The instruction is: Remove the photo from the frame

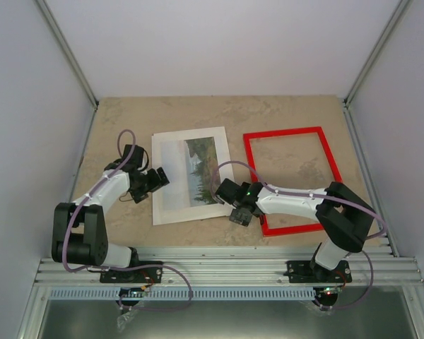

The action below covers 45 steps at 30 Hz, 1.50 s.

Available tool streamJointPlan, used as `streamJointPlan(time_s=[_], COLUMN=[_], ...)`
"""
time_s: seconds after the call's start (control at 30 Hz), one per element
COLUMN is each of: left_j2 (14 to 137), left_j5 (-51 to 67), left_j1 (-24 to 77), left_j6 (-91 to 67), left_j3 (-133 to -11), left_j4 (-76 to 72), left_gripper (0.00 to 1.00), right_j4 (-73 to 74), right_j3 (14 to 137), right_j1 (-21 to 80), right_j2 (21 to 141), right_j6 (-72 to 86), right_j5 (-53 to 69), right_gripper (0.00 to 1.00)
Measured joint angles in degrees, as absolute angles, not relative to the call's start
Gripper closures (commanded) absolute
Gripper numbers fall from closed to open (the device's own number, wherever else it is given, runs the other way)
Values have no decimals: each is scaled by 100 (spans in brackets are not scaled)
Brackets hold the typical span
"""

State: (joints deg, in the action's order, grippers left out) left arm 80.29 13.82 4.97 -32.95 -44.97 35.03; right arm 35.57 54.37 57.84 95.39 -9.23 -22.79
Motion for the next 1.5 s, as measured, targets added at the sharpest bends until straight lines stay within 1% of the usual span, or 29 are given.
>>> streamJointPlan(time_s=[0.67,1.2,1.5], left_j2=[8031,8055,8055], left_j5=[1380,1315,1249], left_j1=[683,716,716], left_j6=[-3277,-3277,-3277], left_j3=[-4541,-4550,-4550], left_j4=[3524,3531,3566], left_gripper=[0,0,0], right_j4=[3111,2735,2696], right_j3=[5612,6237,6816], right_j1=[5682,5236,4923], right_j2=[9837,10420,10857], right_j6=[-958,-1149,-1055], right_j5=[-2939,-3041,-2974], right_gripper=[2,2,2])
